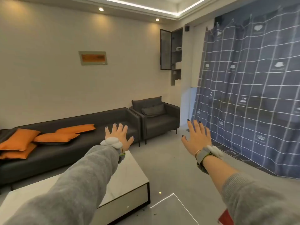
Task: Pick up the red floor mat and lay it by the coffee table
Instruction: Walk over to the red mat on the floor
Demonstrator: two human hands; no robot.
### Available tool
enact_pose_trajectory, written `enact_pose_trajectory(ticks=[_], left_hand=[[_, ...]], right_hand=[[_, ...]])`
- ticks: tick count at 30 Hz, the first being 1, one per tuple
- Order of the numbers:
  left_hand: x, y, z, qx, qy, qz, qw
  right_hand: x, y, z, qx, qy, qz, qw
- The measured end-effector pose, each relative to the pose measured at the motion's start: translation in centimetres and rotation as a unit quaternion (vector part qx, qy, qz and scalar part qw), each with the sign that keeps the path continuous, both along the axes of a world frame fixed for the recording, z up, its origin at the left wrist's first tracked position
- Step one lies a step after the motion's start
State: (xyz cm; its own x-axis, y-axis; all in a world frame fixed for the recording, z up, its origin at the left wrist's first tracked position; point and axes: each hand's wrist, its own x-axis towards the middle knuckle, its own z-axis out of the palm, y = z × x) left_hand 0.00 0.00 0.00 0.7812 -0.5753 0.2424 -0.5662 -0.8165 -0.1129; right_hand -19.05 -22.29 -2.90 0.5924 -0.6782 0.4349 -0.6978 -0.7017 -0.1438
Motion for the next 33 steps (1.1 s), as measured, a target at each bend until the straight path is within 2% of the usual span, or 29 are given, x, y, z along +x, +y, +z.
enact_pose_trajectory(ticks=[2, 6, 11, 18, 19, 23, 27, 33], left_hand=[[-1.0, -3.3, -0.7, 0.026, 0.004, -0.029, 0.999], [-2.4, -7.2, -1.7, 0.048, -0.014, -0.085, 0.995], [-2.9, -13.6, -2.6, 0.100, -0.025, -0.129, 0.986], [-1.0, -23.1, -5.4, 0.137, 0.022, -0.177, 0.974], [-0.1, -26.3, -6.3, 0.134, 0.030, -0.195, 0.971], [0.8, -30.0, -7.8, 0.121, 0.074, -0.194, 0.971], [1.6, -39.3, -11.1, 0.160, 0.127, -0.257, 0.944], [1.5, -44.9, -14.3, 0.212, 0.116, -0.294, 0.925]], right_hand=[[-1.8, -2.2, -0.6, -0.003, 0.006, -0.040, 0.999], [-3.9, -4.9, -1.6, 0.006, 0.003, -0.058, 0.998], [-5.8, -8.5, -3.1, 0.059, 0.022, -0.081, 0.995], [-6.7, -14.2, -7.2, 0.103, 0.070, -0.145, 0.982], [-6.3, -16.3, -8.1, 0.103, 0.077, -0.164, 0.978], [-6.4, -18.8, -8.7, 0.128, 0.077, -0.179, 0.972], [-6.7, -24.6, -10.6, 0.187, 0.080, -0.253, 0.946], [-8.8, -27.2, -11.9, 0.225, 0.087, -0.296, 0.924]])
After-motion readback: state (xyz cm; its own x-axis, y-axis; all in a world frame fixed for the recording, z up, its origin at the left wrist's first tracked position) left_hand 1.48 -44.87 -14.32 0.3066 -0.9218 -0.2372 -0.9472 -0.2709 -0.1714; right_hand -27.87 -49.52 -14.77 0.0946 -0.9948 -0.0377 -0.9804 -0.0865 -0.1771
